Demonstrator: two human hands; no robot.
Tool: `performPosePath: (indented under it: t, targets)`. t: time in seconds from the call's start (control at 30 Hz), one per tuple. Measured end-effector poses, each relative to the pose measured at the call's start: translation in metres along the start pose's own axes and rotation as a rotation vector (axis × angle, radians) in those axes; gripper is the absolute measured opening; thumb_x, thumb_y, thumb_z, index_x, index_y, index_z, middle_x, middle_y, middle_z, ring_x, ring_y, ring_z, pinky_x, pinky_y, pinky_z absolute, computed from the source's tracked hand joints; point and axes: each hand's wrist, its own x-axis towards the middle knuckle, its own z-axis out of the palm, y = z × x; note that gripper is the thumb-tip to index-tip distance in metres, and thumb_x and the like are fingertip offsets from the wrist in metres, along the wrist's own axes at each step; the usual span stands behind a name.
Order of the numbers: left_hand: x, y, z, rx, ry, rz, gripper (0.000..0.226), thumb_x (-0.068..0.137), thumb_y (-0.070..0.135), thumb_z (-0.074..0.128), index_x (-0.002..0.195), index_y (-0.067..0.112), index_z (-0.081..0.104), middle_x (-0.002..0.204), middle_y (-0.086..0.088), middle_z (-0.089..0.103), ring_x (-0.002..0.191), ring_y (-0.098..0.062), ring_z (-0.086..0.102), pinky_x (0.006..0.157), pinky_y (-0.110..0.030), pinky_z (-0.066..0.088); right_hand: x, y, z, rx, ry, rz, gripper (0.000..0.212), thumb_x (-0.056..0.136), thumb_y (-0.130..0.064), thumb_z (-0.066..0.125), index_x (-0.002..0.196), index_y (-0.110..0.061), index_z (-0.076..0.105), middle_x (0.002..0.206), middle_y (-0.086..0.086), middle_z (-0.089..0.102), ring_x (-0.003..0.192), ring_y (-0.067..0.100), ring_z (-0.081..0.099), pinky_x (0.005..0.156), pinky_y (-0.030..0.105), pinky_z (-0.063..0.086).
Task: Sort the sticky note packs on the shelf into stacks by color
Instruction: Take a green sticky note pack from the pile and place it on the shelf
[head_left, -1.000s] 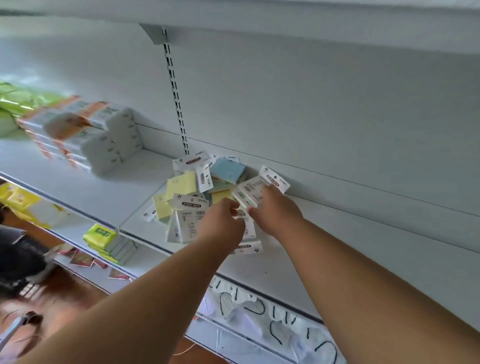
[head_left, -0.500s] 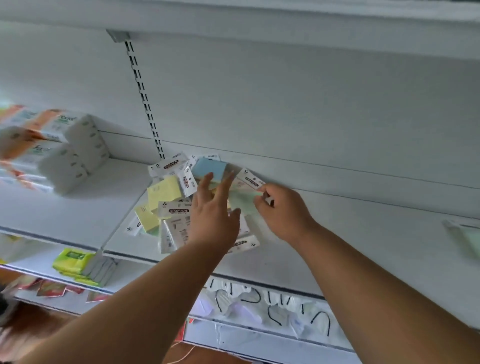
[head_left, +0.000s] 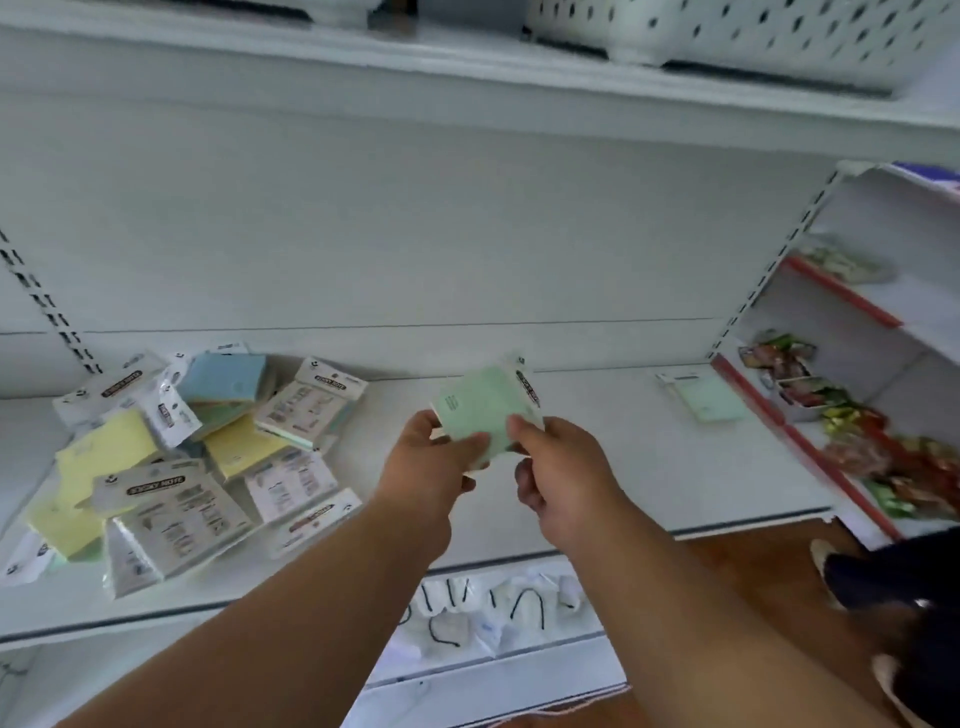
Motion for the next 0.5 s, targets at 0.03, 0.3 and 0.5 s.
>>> performPosePath:
  t: [0.03,0.3,0.5]
  targets:
    - [0.001,-0.003,0.012,0.042,-0.025,0.000,0.025,0.084,0.006,0.069,0.105,0.017,0.059,0.094,-0.009,0.073,0.079,-0.024,0.066,0.063,-0.033,0.046,0.007,-0.002,-0.014,0.061,0.019,0.000,0.014,0.090,-0.019,0.064,0.093,-0.005,0.063,0.080,0.014,0.061,0.038,0.013,0.037,0.041,0.022,0.026]
    - [0.036,-0.044,0.142,0.159,0.041,-0.046,0.006,0.089,0.014,0.063,0.094,0.018,0.062,0.080,-0.006,0.066,0.062,-0.020,0.061,0.057,-0.030,0.044,0.095,-0.010,-0.162,-0.028,-0.016,-0.064,0.034,0.081,-0.005,0.072,0.111,-0.011,0.059,0.078,0.007,0.061,0.042,0.012,0.036,0.038,0.021,0.027]
    - [0.050,-0.081,0.257,0.486,0.037,-0.074,0.014,0.082,0.023,0.075,0.083,0.016,0.064,0.076,-0.005,0.068,0.060,-0.020,0.063,0.053,-0.027,0.047,0.168,-0.019,-0.263,-0.261,0.216,-0.138,0.049,0.073,-0.021,0.081,0.114,-0.019,0.055,0.093,0.003,0.064,0.082,0.024,0.062,0.063,0.032,0.049]
